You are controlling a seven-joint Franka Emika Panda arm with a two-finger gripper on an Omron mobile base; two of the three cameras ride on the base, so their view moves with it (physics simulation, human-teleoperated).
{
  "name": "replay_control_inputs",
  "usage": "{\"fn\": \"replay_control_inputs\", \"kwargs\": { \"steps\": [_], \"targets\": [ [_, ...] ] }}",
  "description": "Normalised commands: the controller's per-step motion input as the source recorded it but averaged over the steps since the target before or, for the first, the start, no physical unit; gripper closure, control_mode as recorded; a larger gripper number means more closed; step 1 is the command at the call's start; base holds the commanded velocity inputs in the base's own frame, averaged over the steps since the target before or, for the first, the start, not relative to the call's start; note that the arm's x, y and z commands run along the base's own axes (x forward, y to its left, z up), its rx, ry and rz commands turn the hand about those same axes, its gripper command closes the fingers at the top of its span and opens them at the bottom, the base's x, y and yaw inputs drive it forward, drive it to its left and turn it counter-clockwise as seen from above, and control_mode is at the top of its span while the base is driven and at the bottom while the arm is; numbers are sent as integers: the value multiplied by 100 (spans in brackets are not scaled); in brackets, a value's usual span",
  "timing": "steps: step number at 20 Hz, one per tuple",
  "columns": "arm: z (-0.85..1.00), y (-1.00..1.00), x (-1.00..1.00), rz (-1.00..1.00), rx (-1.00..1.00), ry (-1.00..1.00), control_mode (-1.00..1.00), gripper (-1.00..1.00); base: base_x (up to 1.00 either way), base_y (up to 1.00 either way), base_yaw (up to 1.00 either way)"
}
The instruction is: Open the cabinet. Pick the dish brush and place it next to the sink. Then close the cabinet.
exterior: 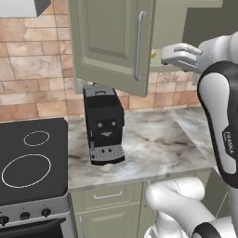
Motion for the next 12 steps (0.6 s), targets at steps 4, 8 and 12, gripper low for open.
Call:
{"fn": "replay_control_inputs", "kwargs": {
  "steps": [4, 8, 12],
  "targets": [
    [-3, -47, 8, 1, 9, 0, -100, -100, 0, 0, 0],
    [-4, -31, 27, 0, 15, 0, -100, -100, 0, 0, 0],
    [-1, -28, 35, 0, 21, 0, -100, -100, 0, 0, 0]
  ]
}}
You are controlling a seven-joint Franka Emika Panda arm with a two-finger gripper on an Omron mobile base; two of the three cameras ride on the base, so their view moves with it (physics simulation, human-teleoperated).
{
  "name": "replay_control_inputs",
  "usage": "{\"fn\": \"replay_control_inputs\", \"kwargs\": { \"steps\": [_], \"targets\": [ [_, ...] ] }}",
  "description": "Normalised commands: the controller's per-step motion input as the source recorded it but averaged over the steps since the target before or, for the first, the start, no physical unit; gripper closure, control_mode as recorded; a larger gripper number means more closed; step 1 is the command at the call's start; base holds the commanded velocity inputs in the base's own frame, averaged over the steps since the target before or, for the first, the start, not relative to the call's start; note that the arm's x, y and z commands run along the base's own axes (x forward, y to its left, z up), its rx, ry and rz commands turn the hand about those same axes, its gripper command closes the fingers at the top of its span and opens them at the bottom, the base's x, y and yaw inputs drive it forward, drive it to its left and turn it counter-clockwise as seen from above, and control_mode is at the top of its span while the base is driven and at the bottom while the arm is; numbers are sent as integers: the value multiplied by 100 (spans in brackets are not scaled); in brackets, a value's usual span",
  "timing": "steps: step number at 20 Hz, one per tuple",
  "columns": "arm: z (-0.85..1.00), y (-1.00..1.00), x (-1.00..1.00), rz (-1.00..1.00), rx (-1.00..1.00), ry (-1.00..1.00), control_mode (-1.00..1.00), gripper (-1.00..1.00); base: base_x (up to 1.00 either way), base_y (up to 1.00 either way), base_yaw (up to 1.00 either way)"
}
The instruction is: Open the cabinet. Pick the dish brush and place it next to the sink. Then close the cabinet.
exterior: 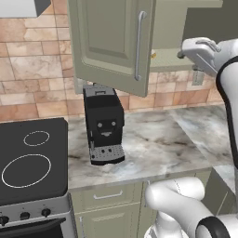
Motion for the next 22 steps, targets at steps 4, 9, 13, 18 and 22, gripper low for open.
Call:
{"fn": "replay_control_inputs", "kwargs": {
  "steps": [4, 9, 13, 18, 22],
  "targets": [
    [-9, -3, 53, 0, 24, 0, -100, -100, 0, 0, 0],
    [-18, 10, 58, 0, 26, 2, -100, -100, 0, 0, 0],
    [-14, 21, 56, 0, 27, 6, -100, -100, 0, 0, 0],
    [-1, 28, 40, 5, 34, 21, -100, -100, 0, 0, 0],
    [0, 37, 25, 11, 34, 26, -100, -100, 0, 0, 0]
  ]
}}
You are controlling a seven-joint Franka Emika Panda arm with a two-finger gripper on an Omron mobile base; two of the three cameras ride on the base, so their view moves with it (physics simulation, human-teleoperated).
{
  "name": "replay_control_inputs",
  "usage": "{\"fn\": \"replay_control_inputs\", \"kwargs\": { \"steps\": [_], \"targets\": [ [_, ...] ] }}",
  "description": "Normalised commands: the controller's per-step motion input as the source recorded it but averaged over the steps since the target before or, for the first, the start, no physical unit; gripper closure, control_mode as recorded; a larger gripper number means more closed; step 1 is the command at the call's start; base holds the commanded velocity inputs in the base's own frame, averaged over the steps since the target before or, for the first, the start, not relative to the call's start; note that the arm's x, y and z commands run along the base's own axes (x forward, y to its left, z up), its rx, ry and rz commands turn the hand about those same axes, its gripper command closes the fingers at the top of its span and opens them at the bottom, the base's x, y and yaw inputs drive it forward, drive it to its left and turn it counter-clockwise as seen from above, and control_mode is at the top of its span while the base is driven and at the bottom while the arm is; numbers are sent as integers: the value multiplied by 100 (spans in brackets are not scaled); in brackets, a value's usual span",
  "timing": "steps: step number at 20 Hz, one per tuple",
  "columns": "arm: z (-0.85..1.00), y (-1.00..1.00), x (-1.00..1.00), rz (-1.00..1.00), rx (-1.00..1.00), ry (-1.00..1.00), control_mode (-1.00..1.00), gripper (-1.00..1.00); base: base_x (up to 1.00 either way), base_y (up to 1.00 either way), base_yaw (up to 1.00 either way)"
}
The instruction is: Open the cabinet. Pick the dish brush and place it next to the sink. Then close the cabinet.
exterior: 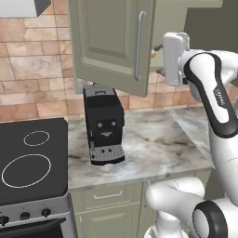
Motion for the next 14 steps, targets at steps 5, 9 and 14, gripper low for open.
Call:
{"fn": "replay_control_inputs", "kwargs": {
  "steps": [5, 9, 14],
  "targets": [
    [0, 28, 23, 16, 36, 23, -100, -100, 0, 0, 0],
    [-1, 16, 29, 24, 34, 14, -100, -100, 0, 0, 0],
    [-5, 19, 16, 30, 22, 1, -100, -100, 0, 0, 0]
  ]
}}
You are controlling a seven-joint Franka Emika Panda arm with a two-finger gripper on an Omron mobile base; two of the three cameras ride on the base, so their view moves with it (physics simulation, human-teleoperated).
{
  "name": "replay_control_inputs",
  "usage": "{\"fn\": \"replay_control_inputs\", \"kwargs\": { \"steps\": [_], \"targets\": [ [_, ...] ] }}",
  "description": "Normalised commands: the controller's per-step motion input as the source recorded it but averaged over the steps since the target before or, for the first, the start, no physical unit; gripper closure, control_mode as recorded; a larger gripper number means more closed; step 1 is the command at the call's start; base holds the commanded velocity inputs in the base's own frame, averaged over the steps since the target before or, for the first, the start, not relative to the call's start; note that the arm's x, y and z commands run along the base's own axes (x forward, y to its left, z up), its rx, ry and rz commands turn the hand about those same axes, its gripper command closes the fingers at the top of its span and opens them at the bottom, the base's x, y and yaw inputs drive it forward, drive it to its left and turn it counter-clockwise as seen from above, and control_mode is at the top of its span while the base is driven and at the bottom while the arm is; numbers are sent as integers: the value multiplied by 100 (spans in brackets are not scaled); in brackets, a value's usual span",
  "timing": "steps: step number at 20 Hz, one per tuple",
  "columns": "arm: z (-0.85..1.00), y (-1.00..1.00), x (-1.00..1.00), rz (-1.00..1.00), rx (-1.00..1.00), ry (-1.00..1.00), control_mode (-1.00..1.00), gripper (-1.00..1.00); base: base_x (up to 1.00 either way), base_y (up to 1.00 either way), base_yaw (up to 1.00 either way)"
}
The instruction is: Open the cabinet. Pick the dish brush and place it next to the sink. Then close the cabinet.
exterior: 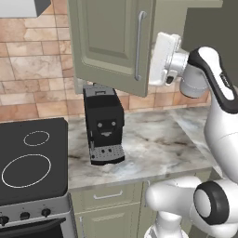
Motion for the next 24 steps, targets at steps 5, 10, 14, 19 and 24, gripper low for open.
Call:
{"fn": "replay_control_inputs", "kwargs": {
  "steps": [5, 10, 14, 19, 24],
  "targets": [
    [-1, 43, -3, 31, 5, 1, -100, -100, 0, 0, 0],
    [0, 59, -13, 27, 0, 5, -100, -100, 0, 0, 0],
    [1, 66, -13, 22, 0, 5, -100, -100, 0, 0, 0],
    [0, 76, -3, 15, -5, 3, -100, -100, 0, 0, 0],
    [0, 81, 0, 8, -8, 0, -100, -100, 0, 0, 0]
  ]
}}
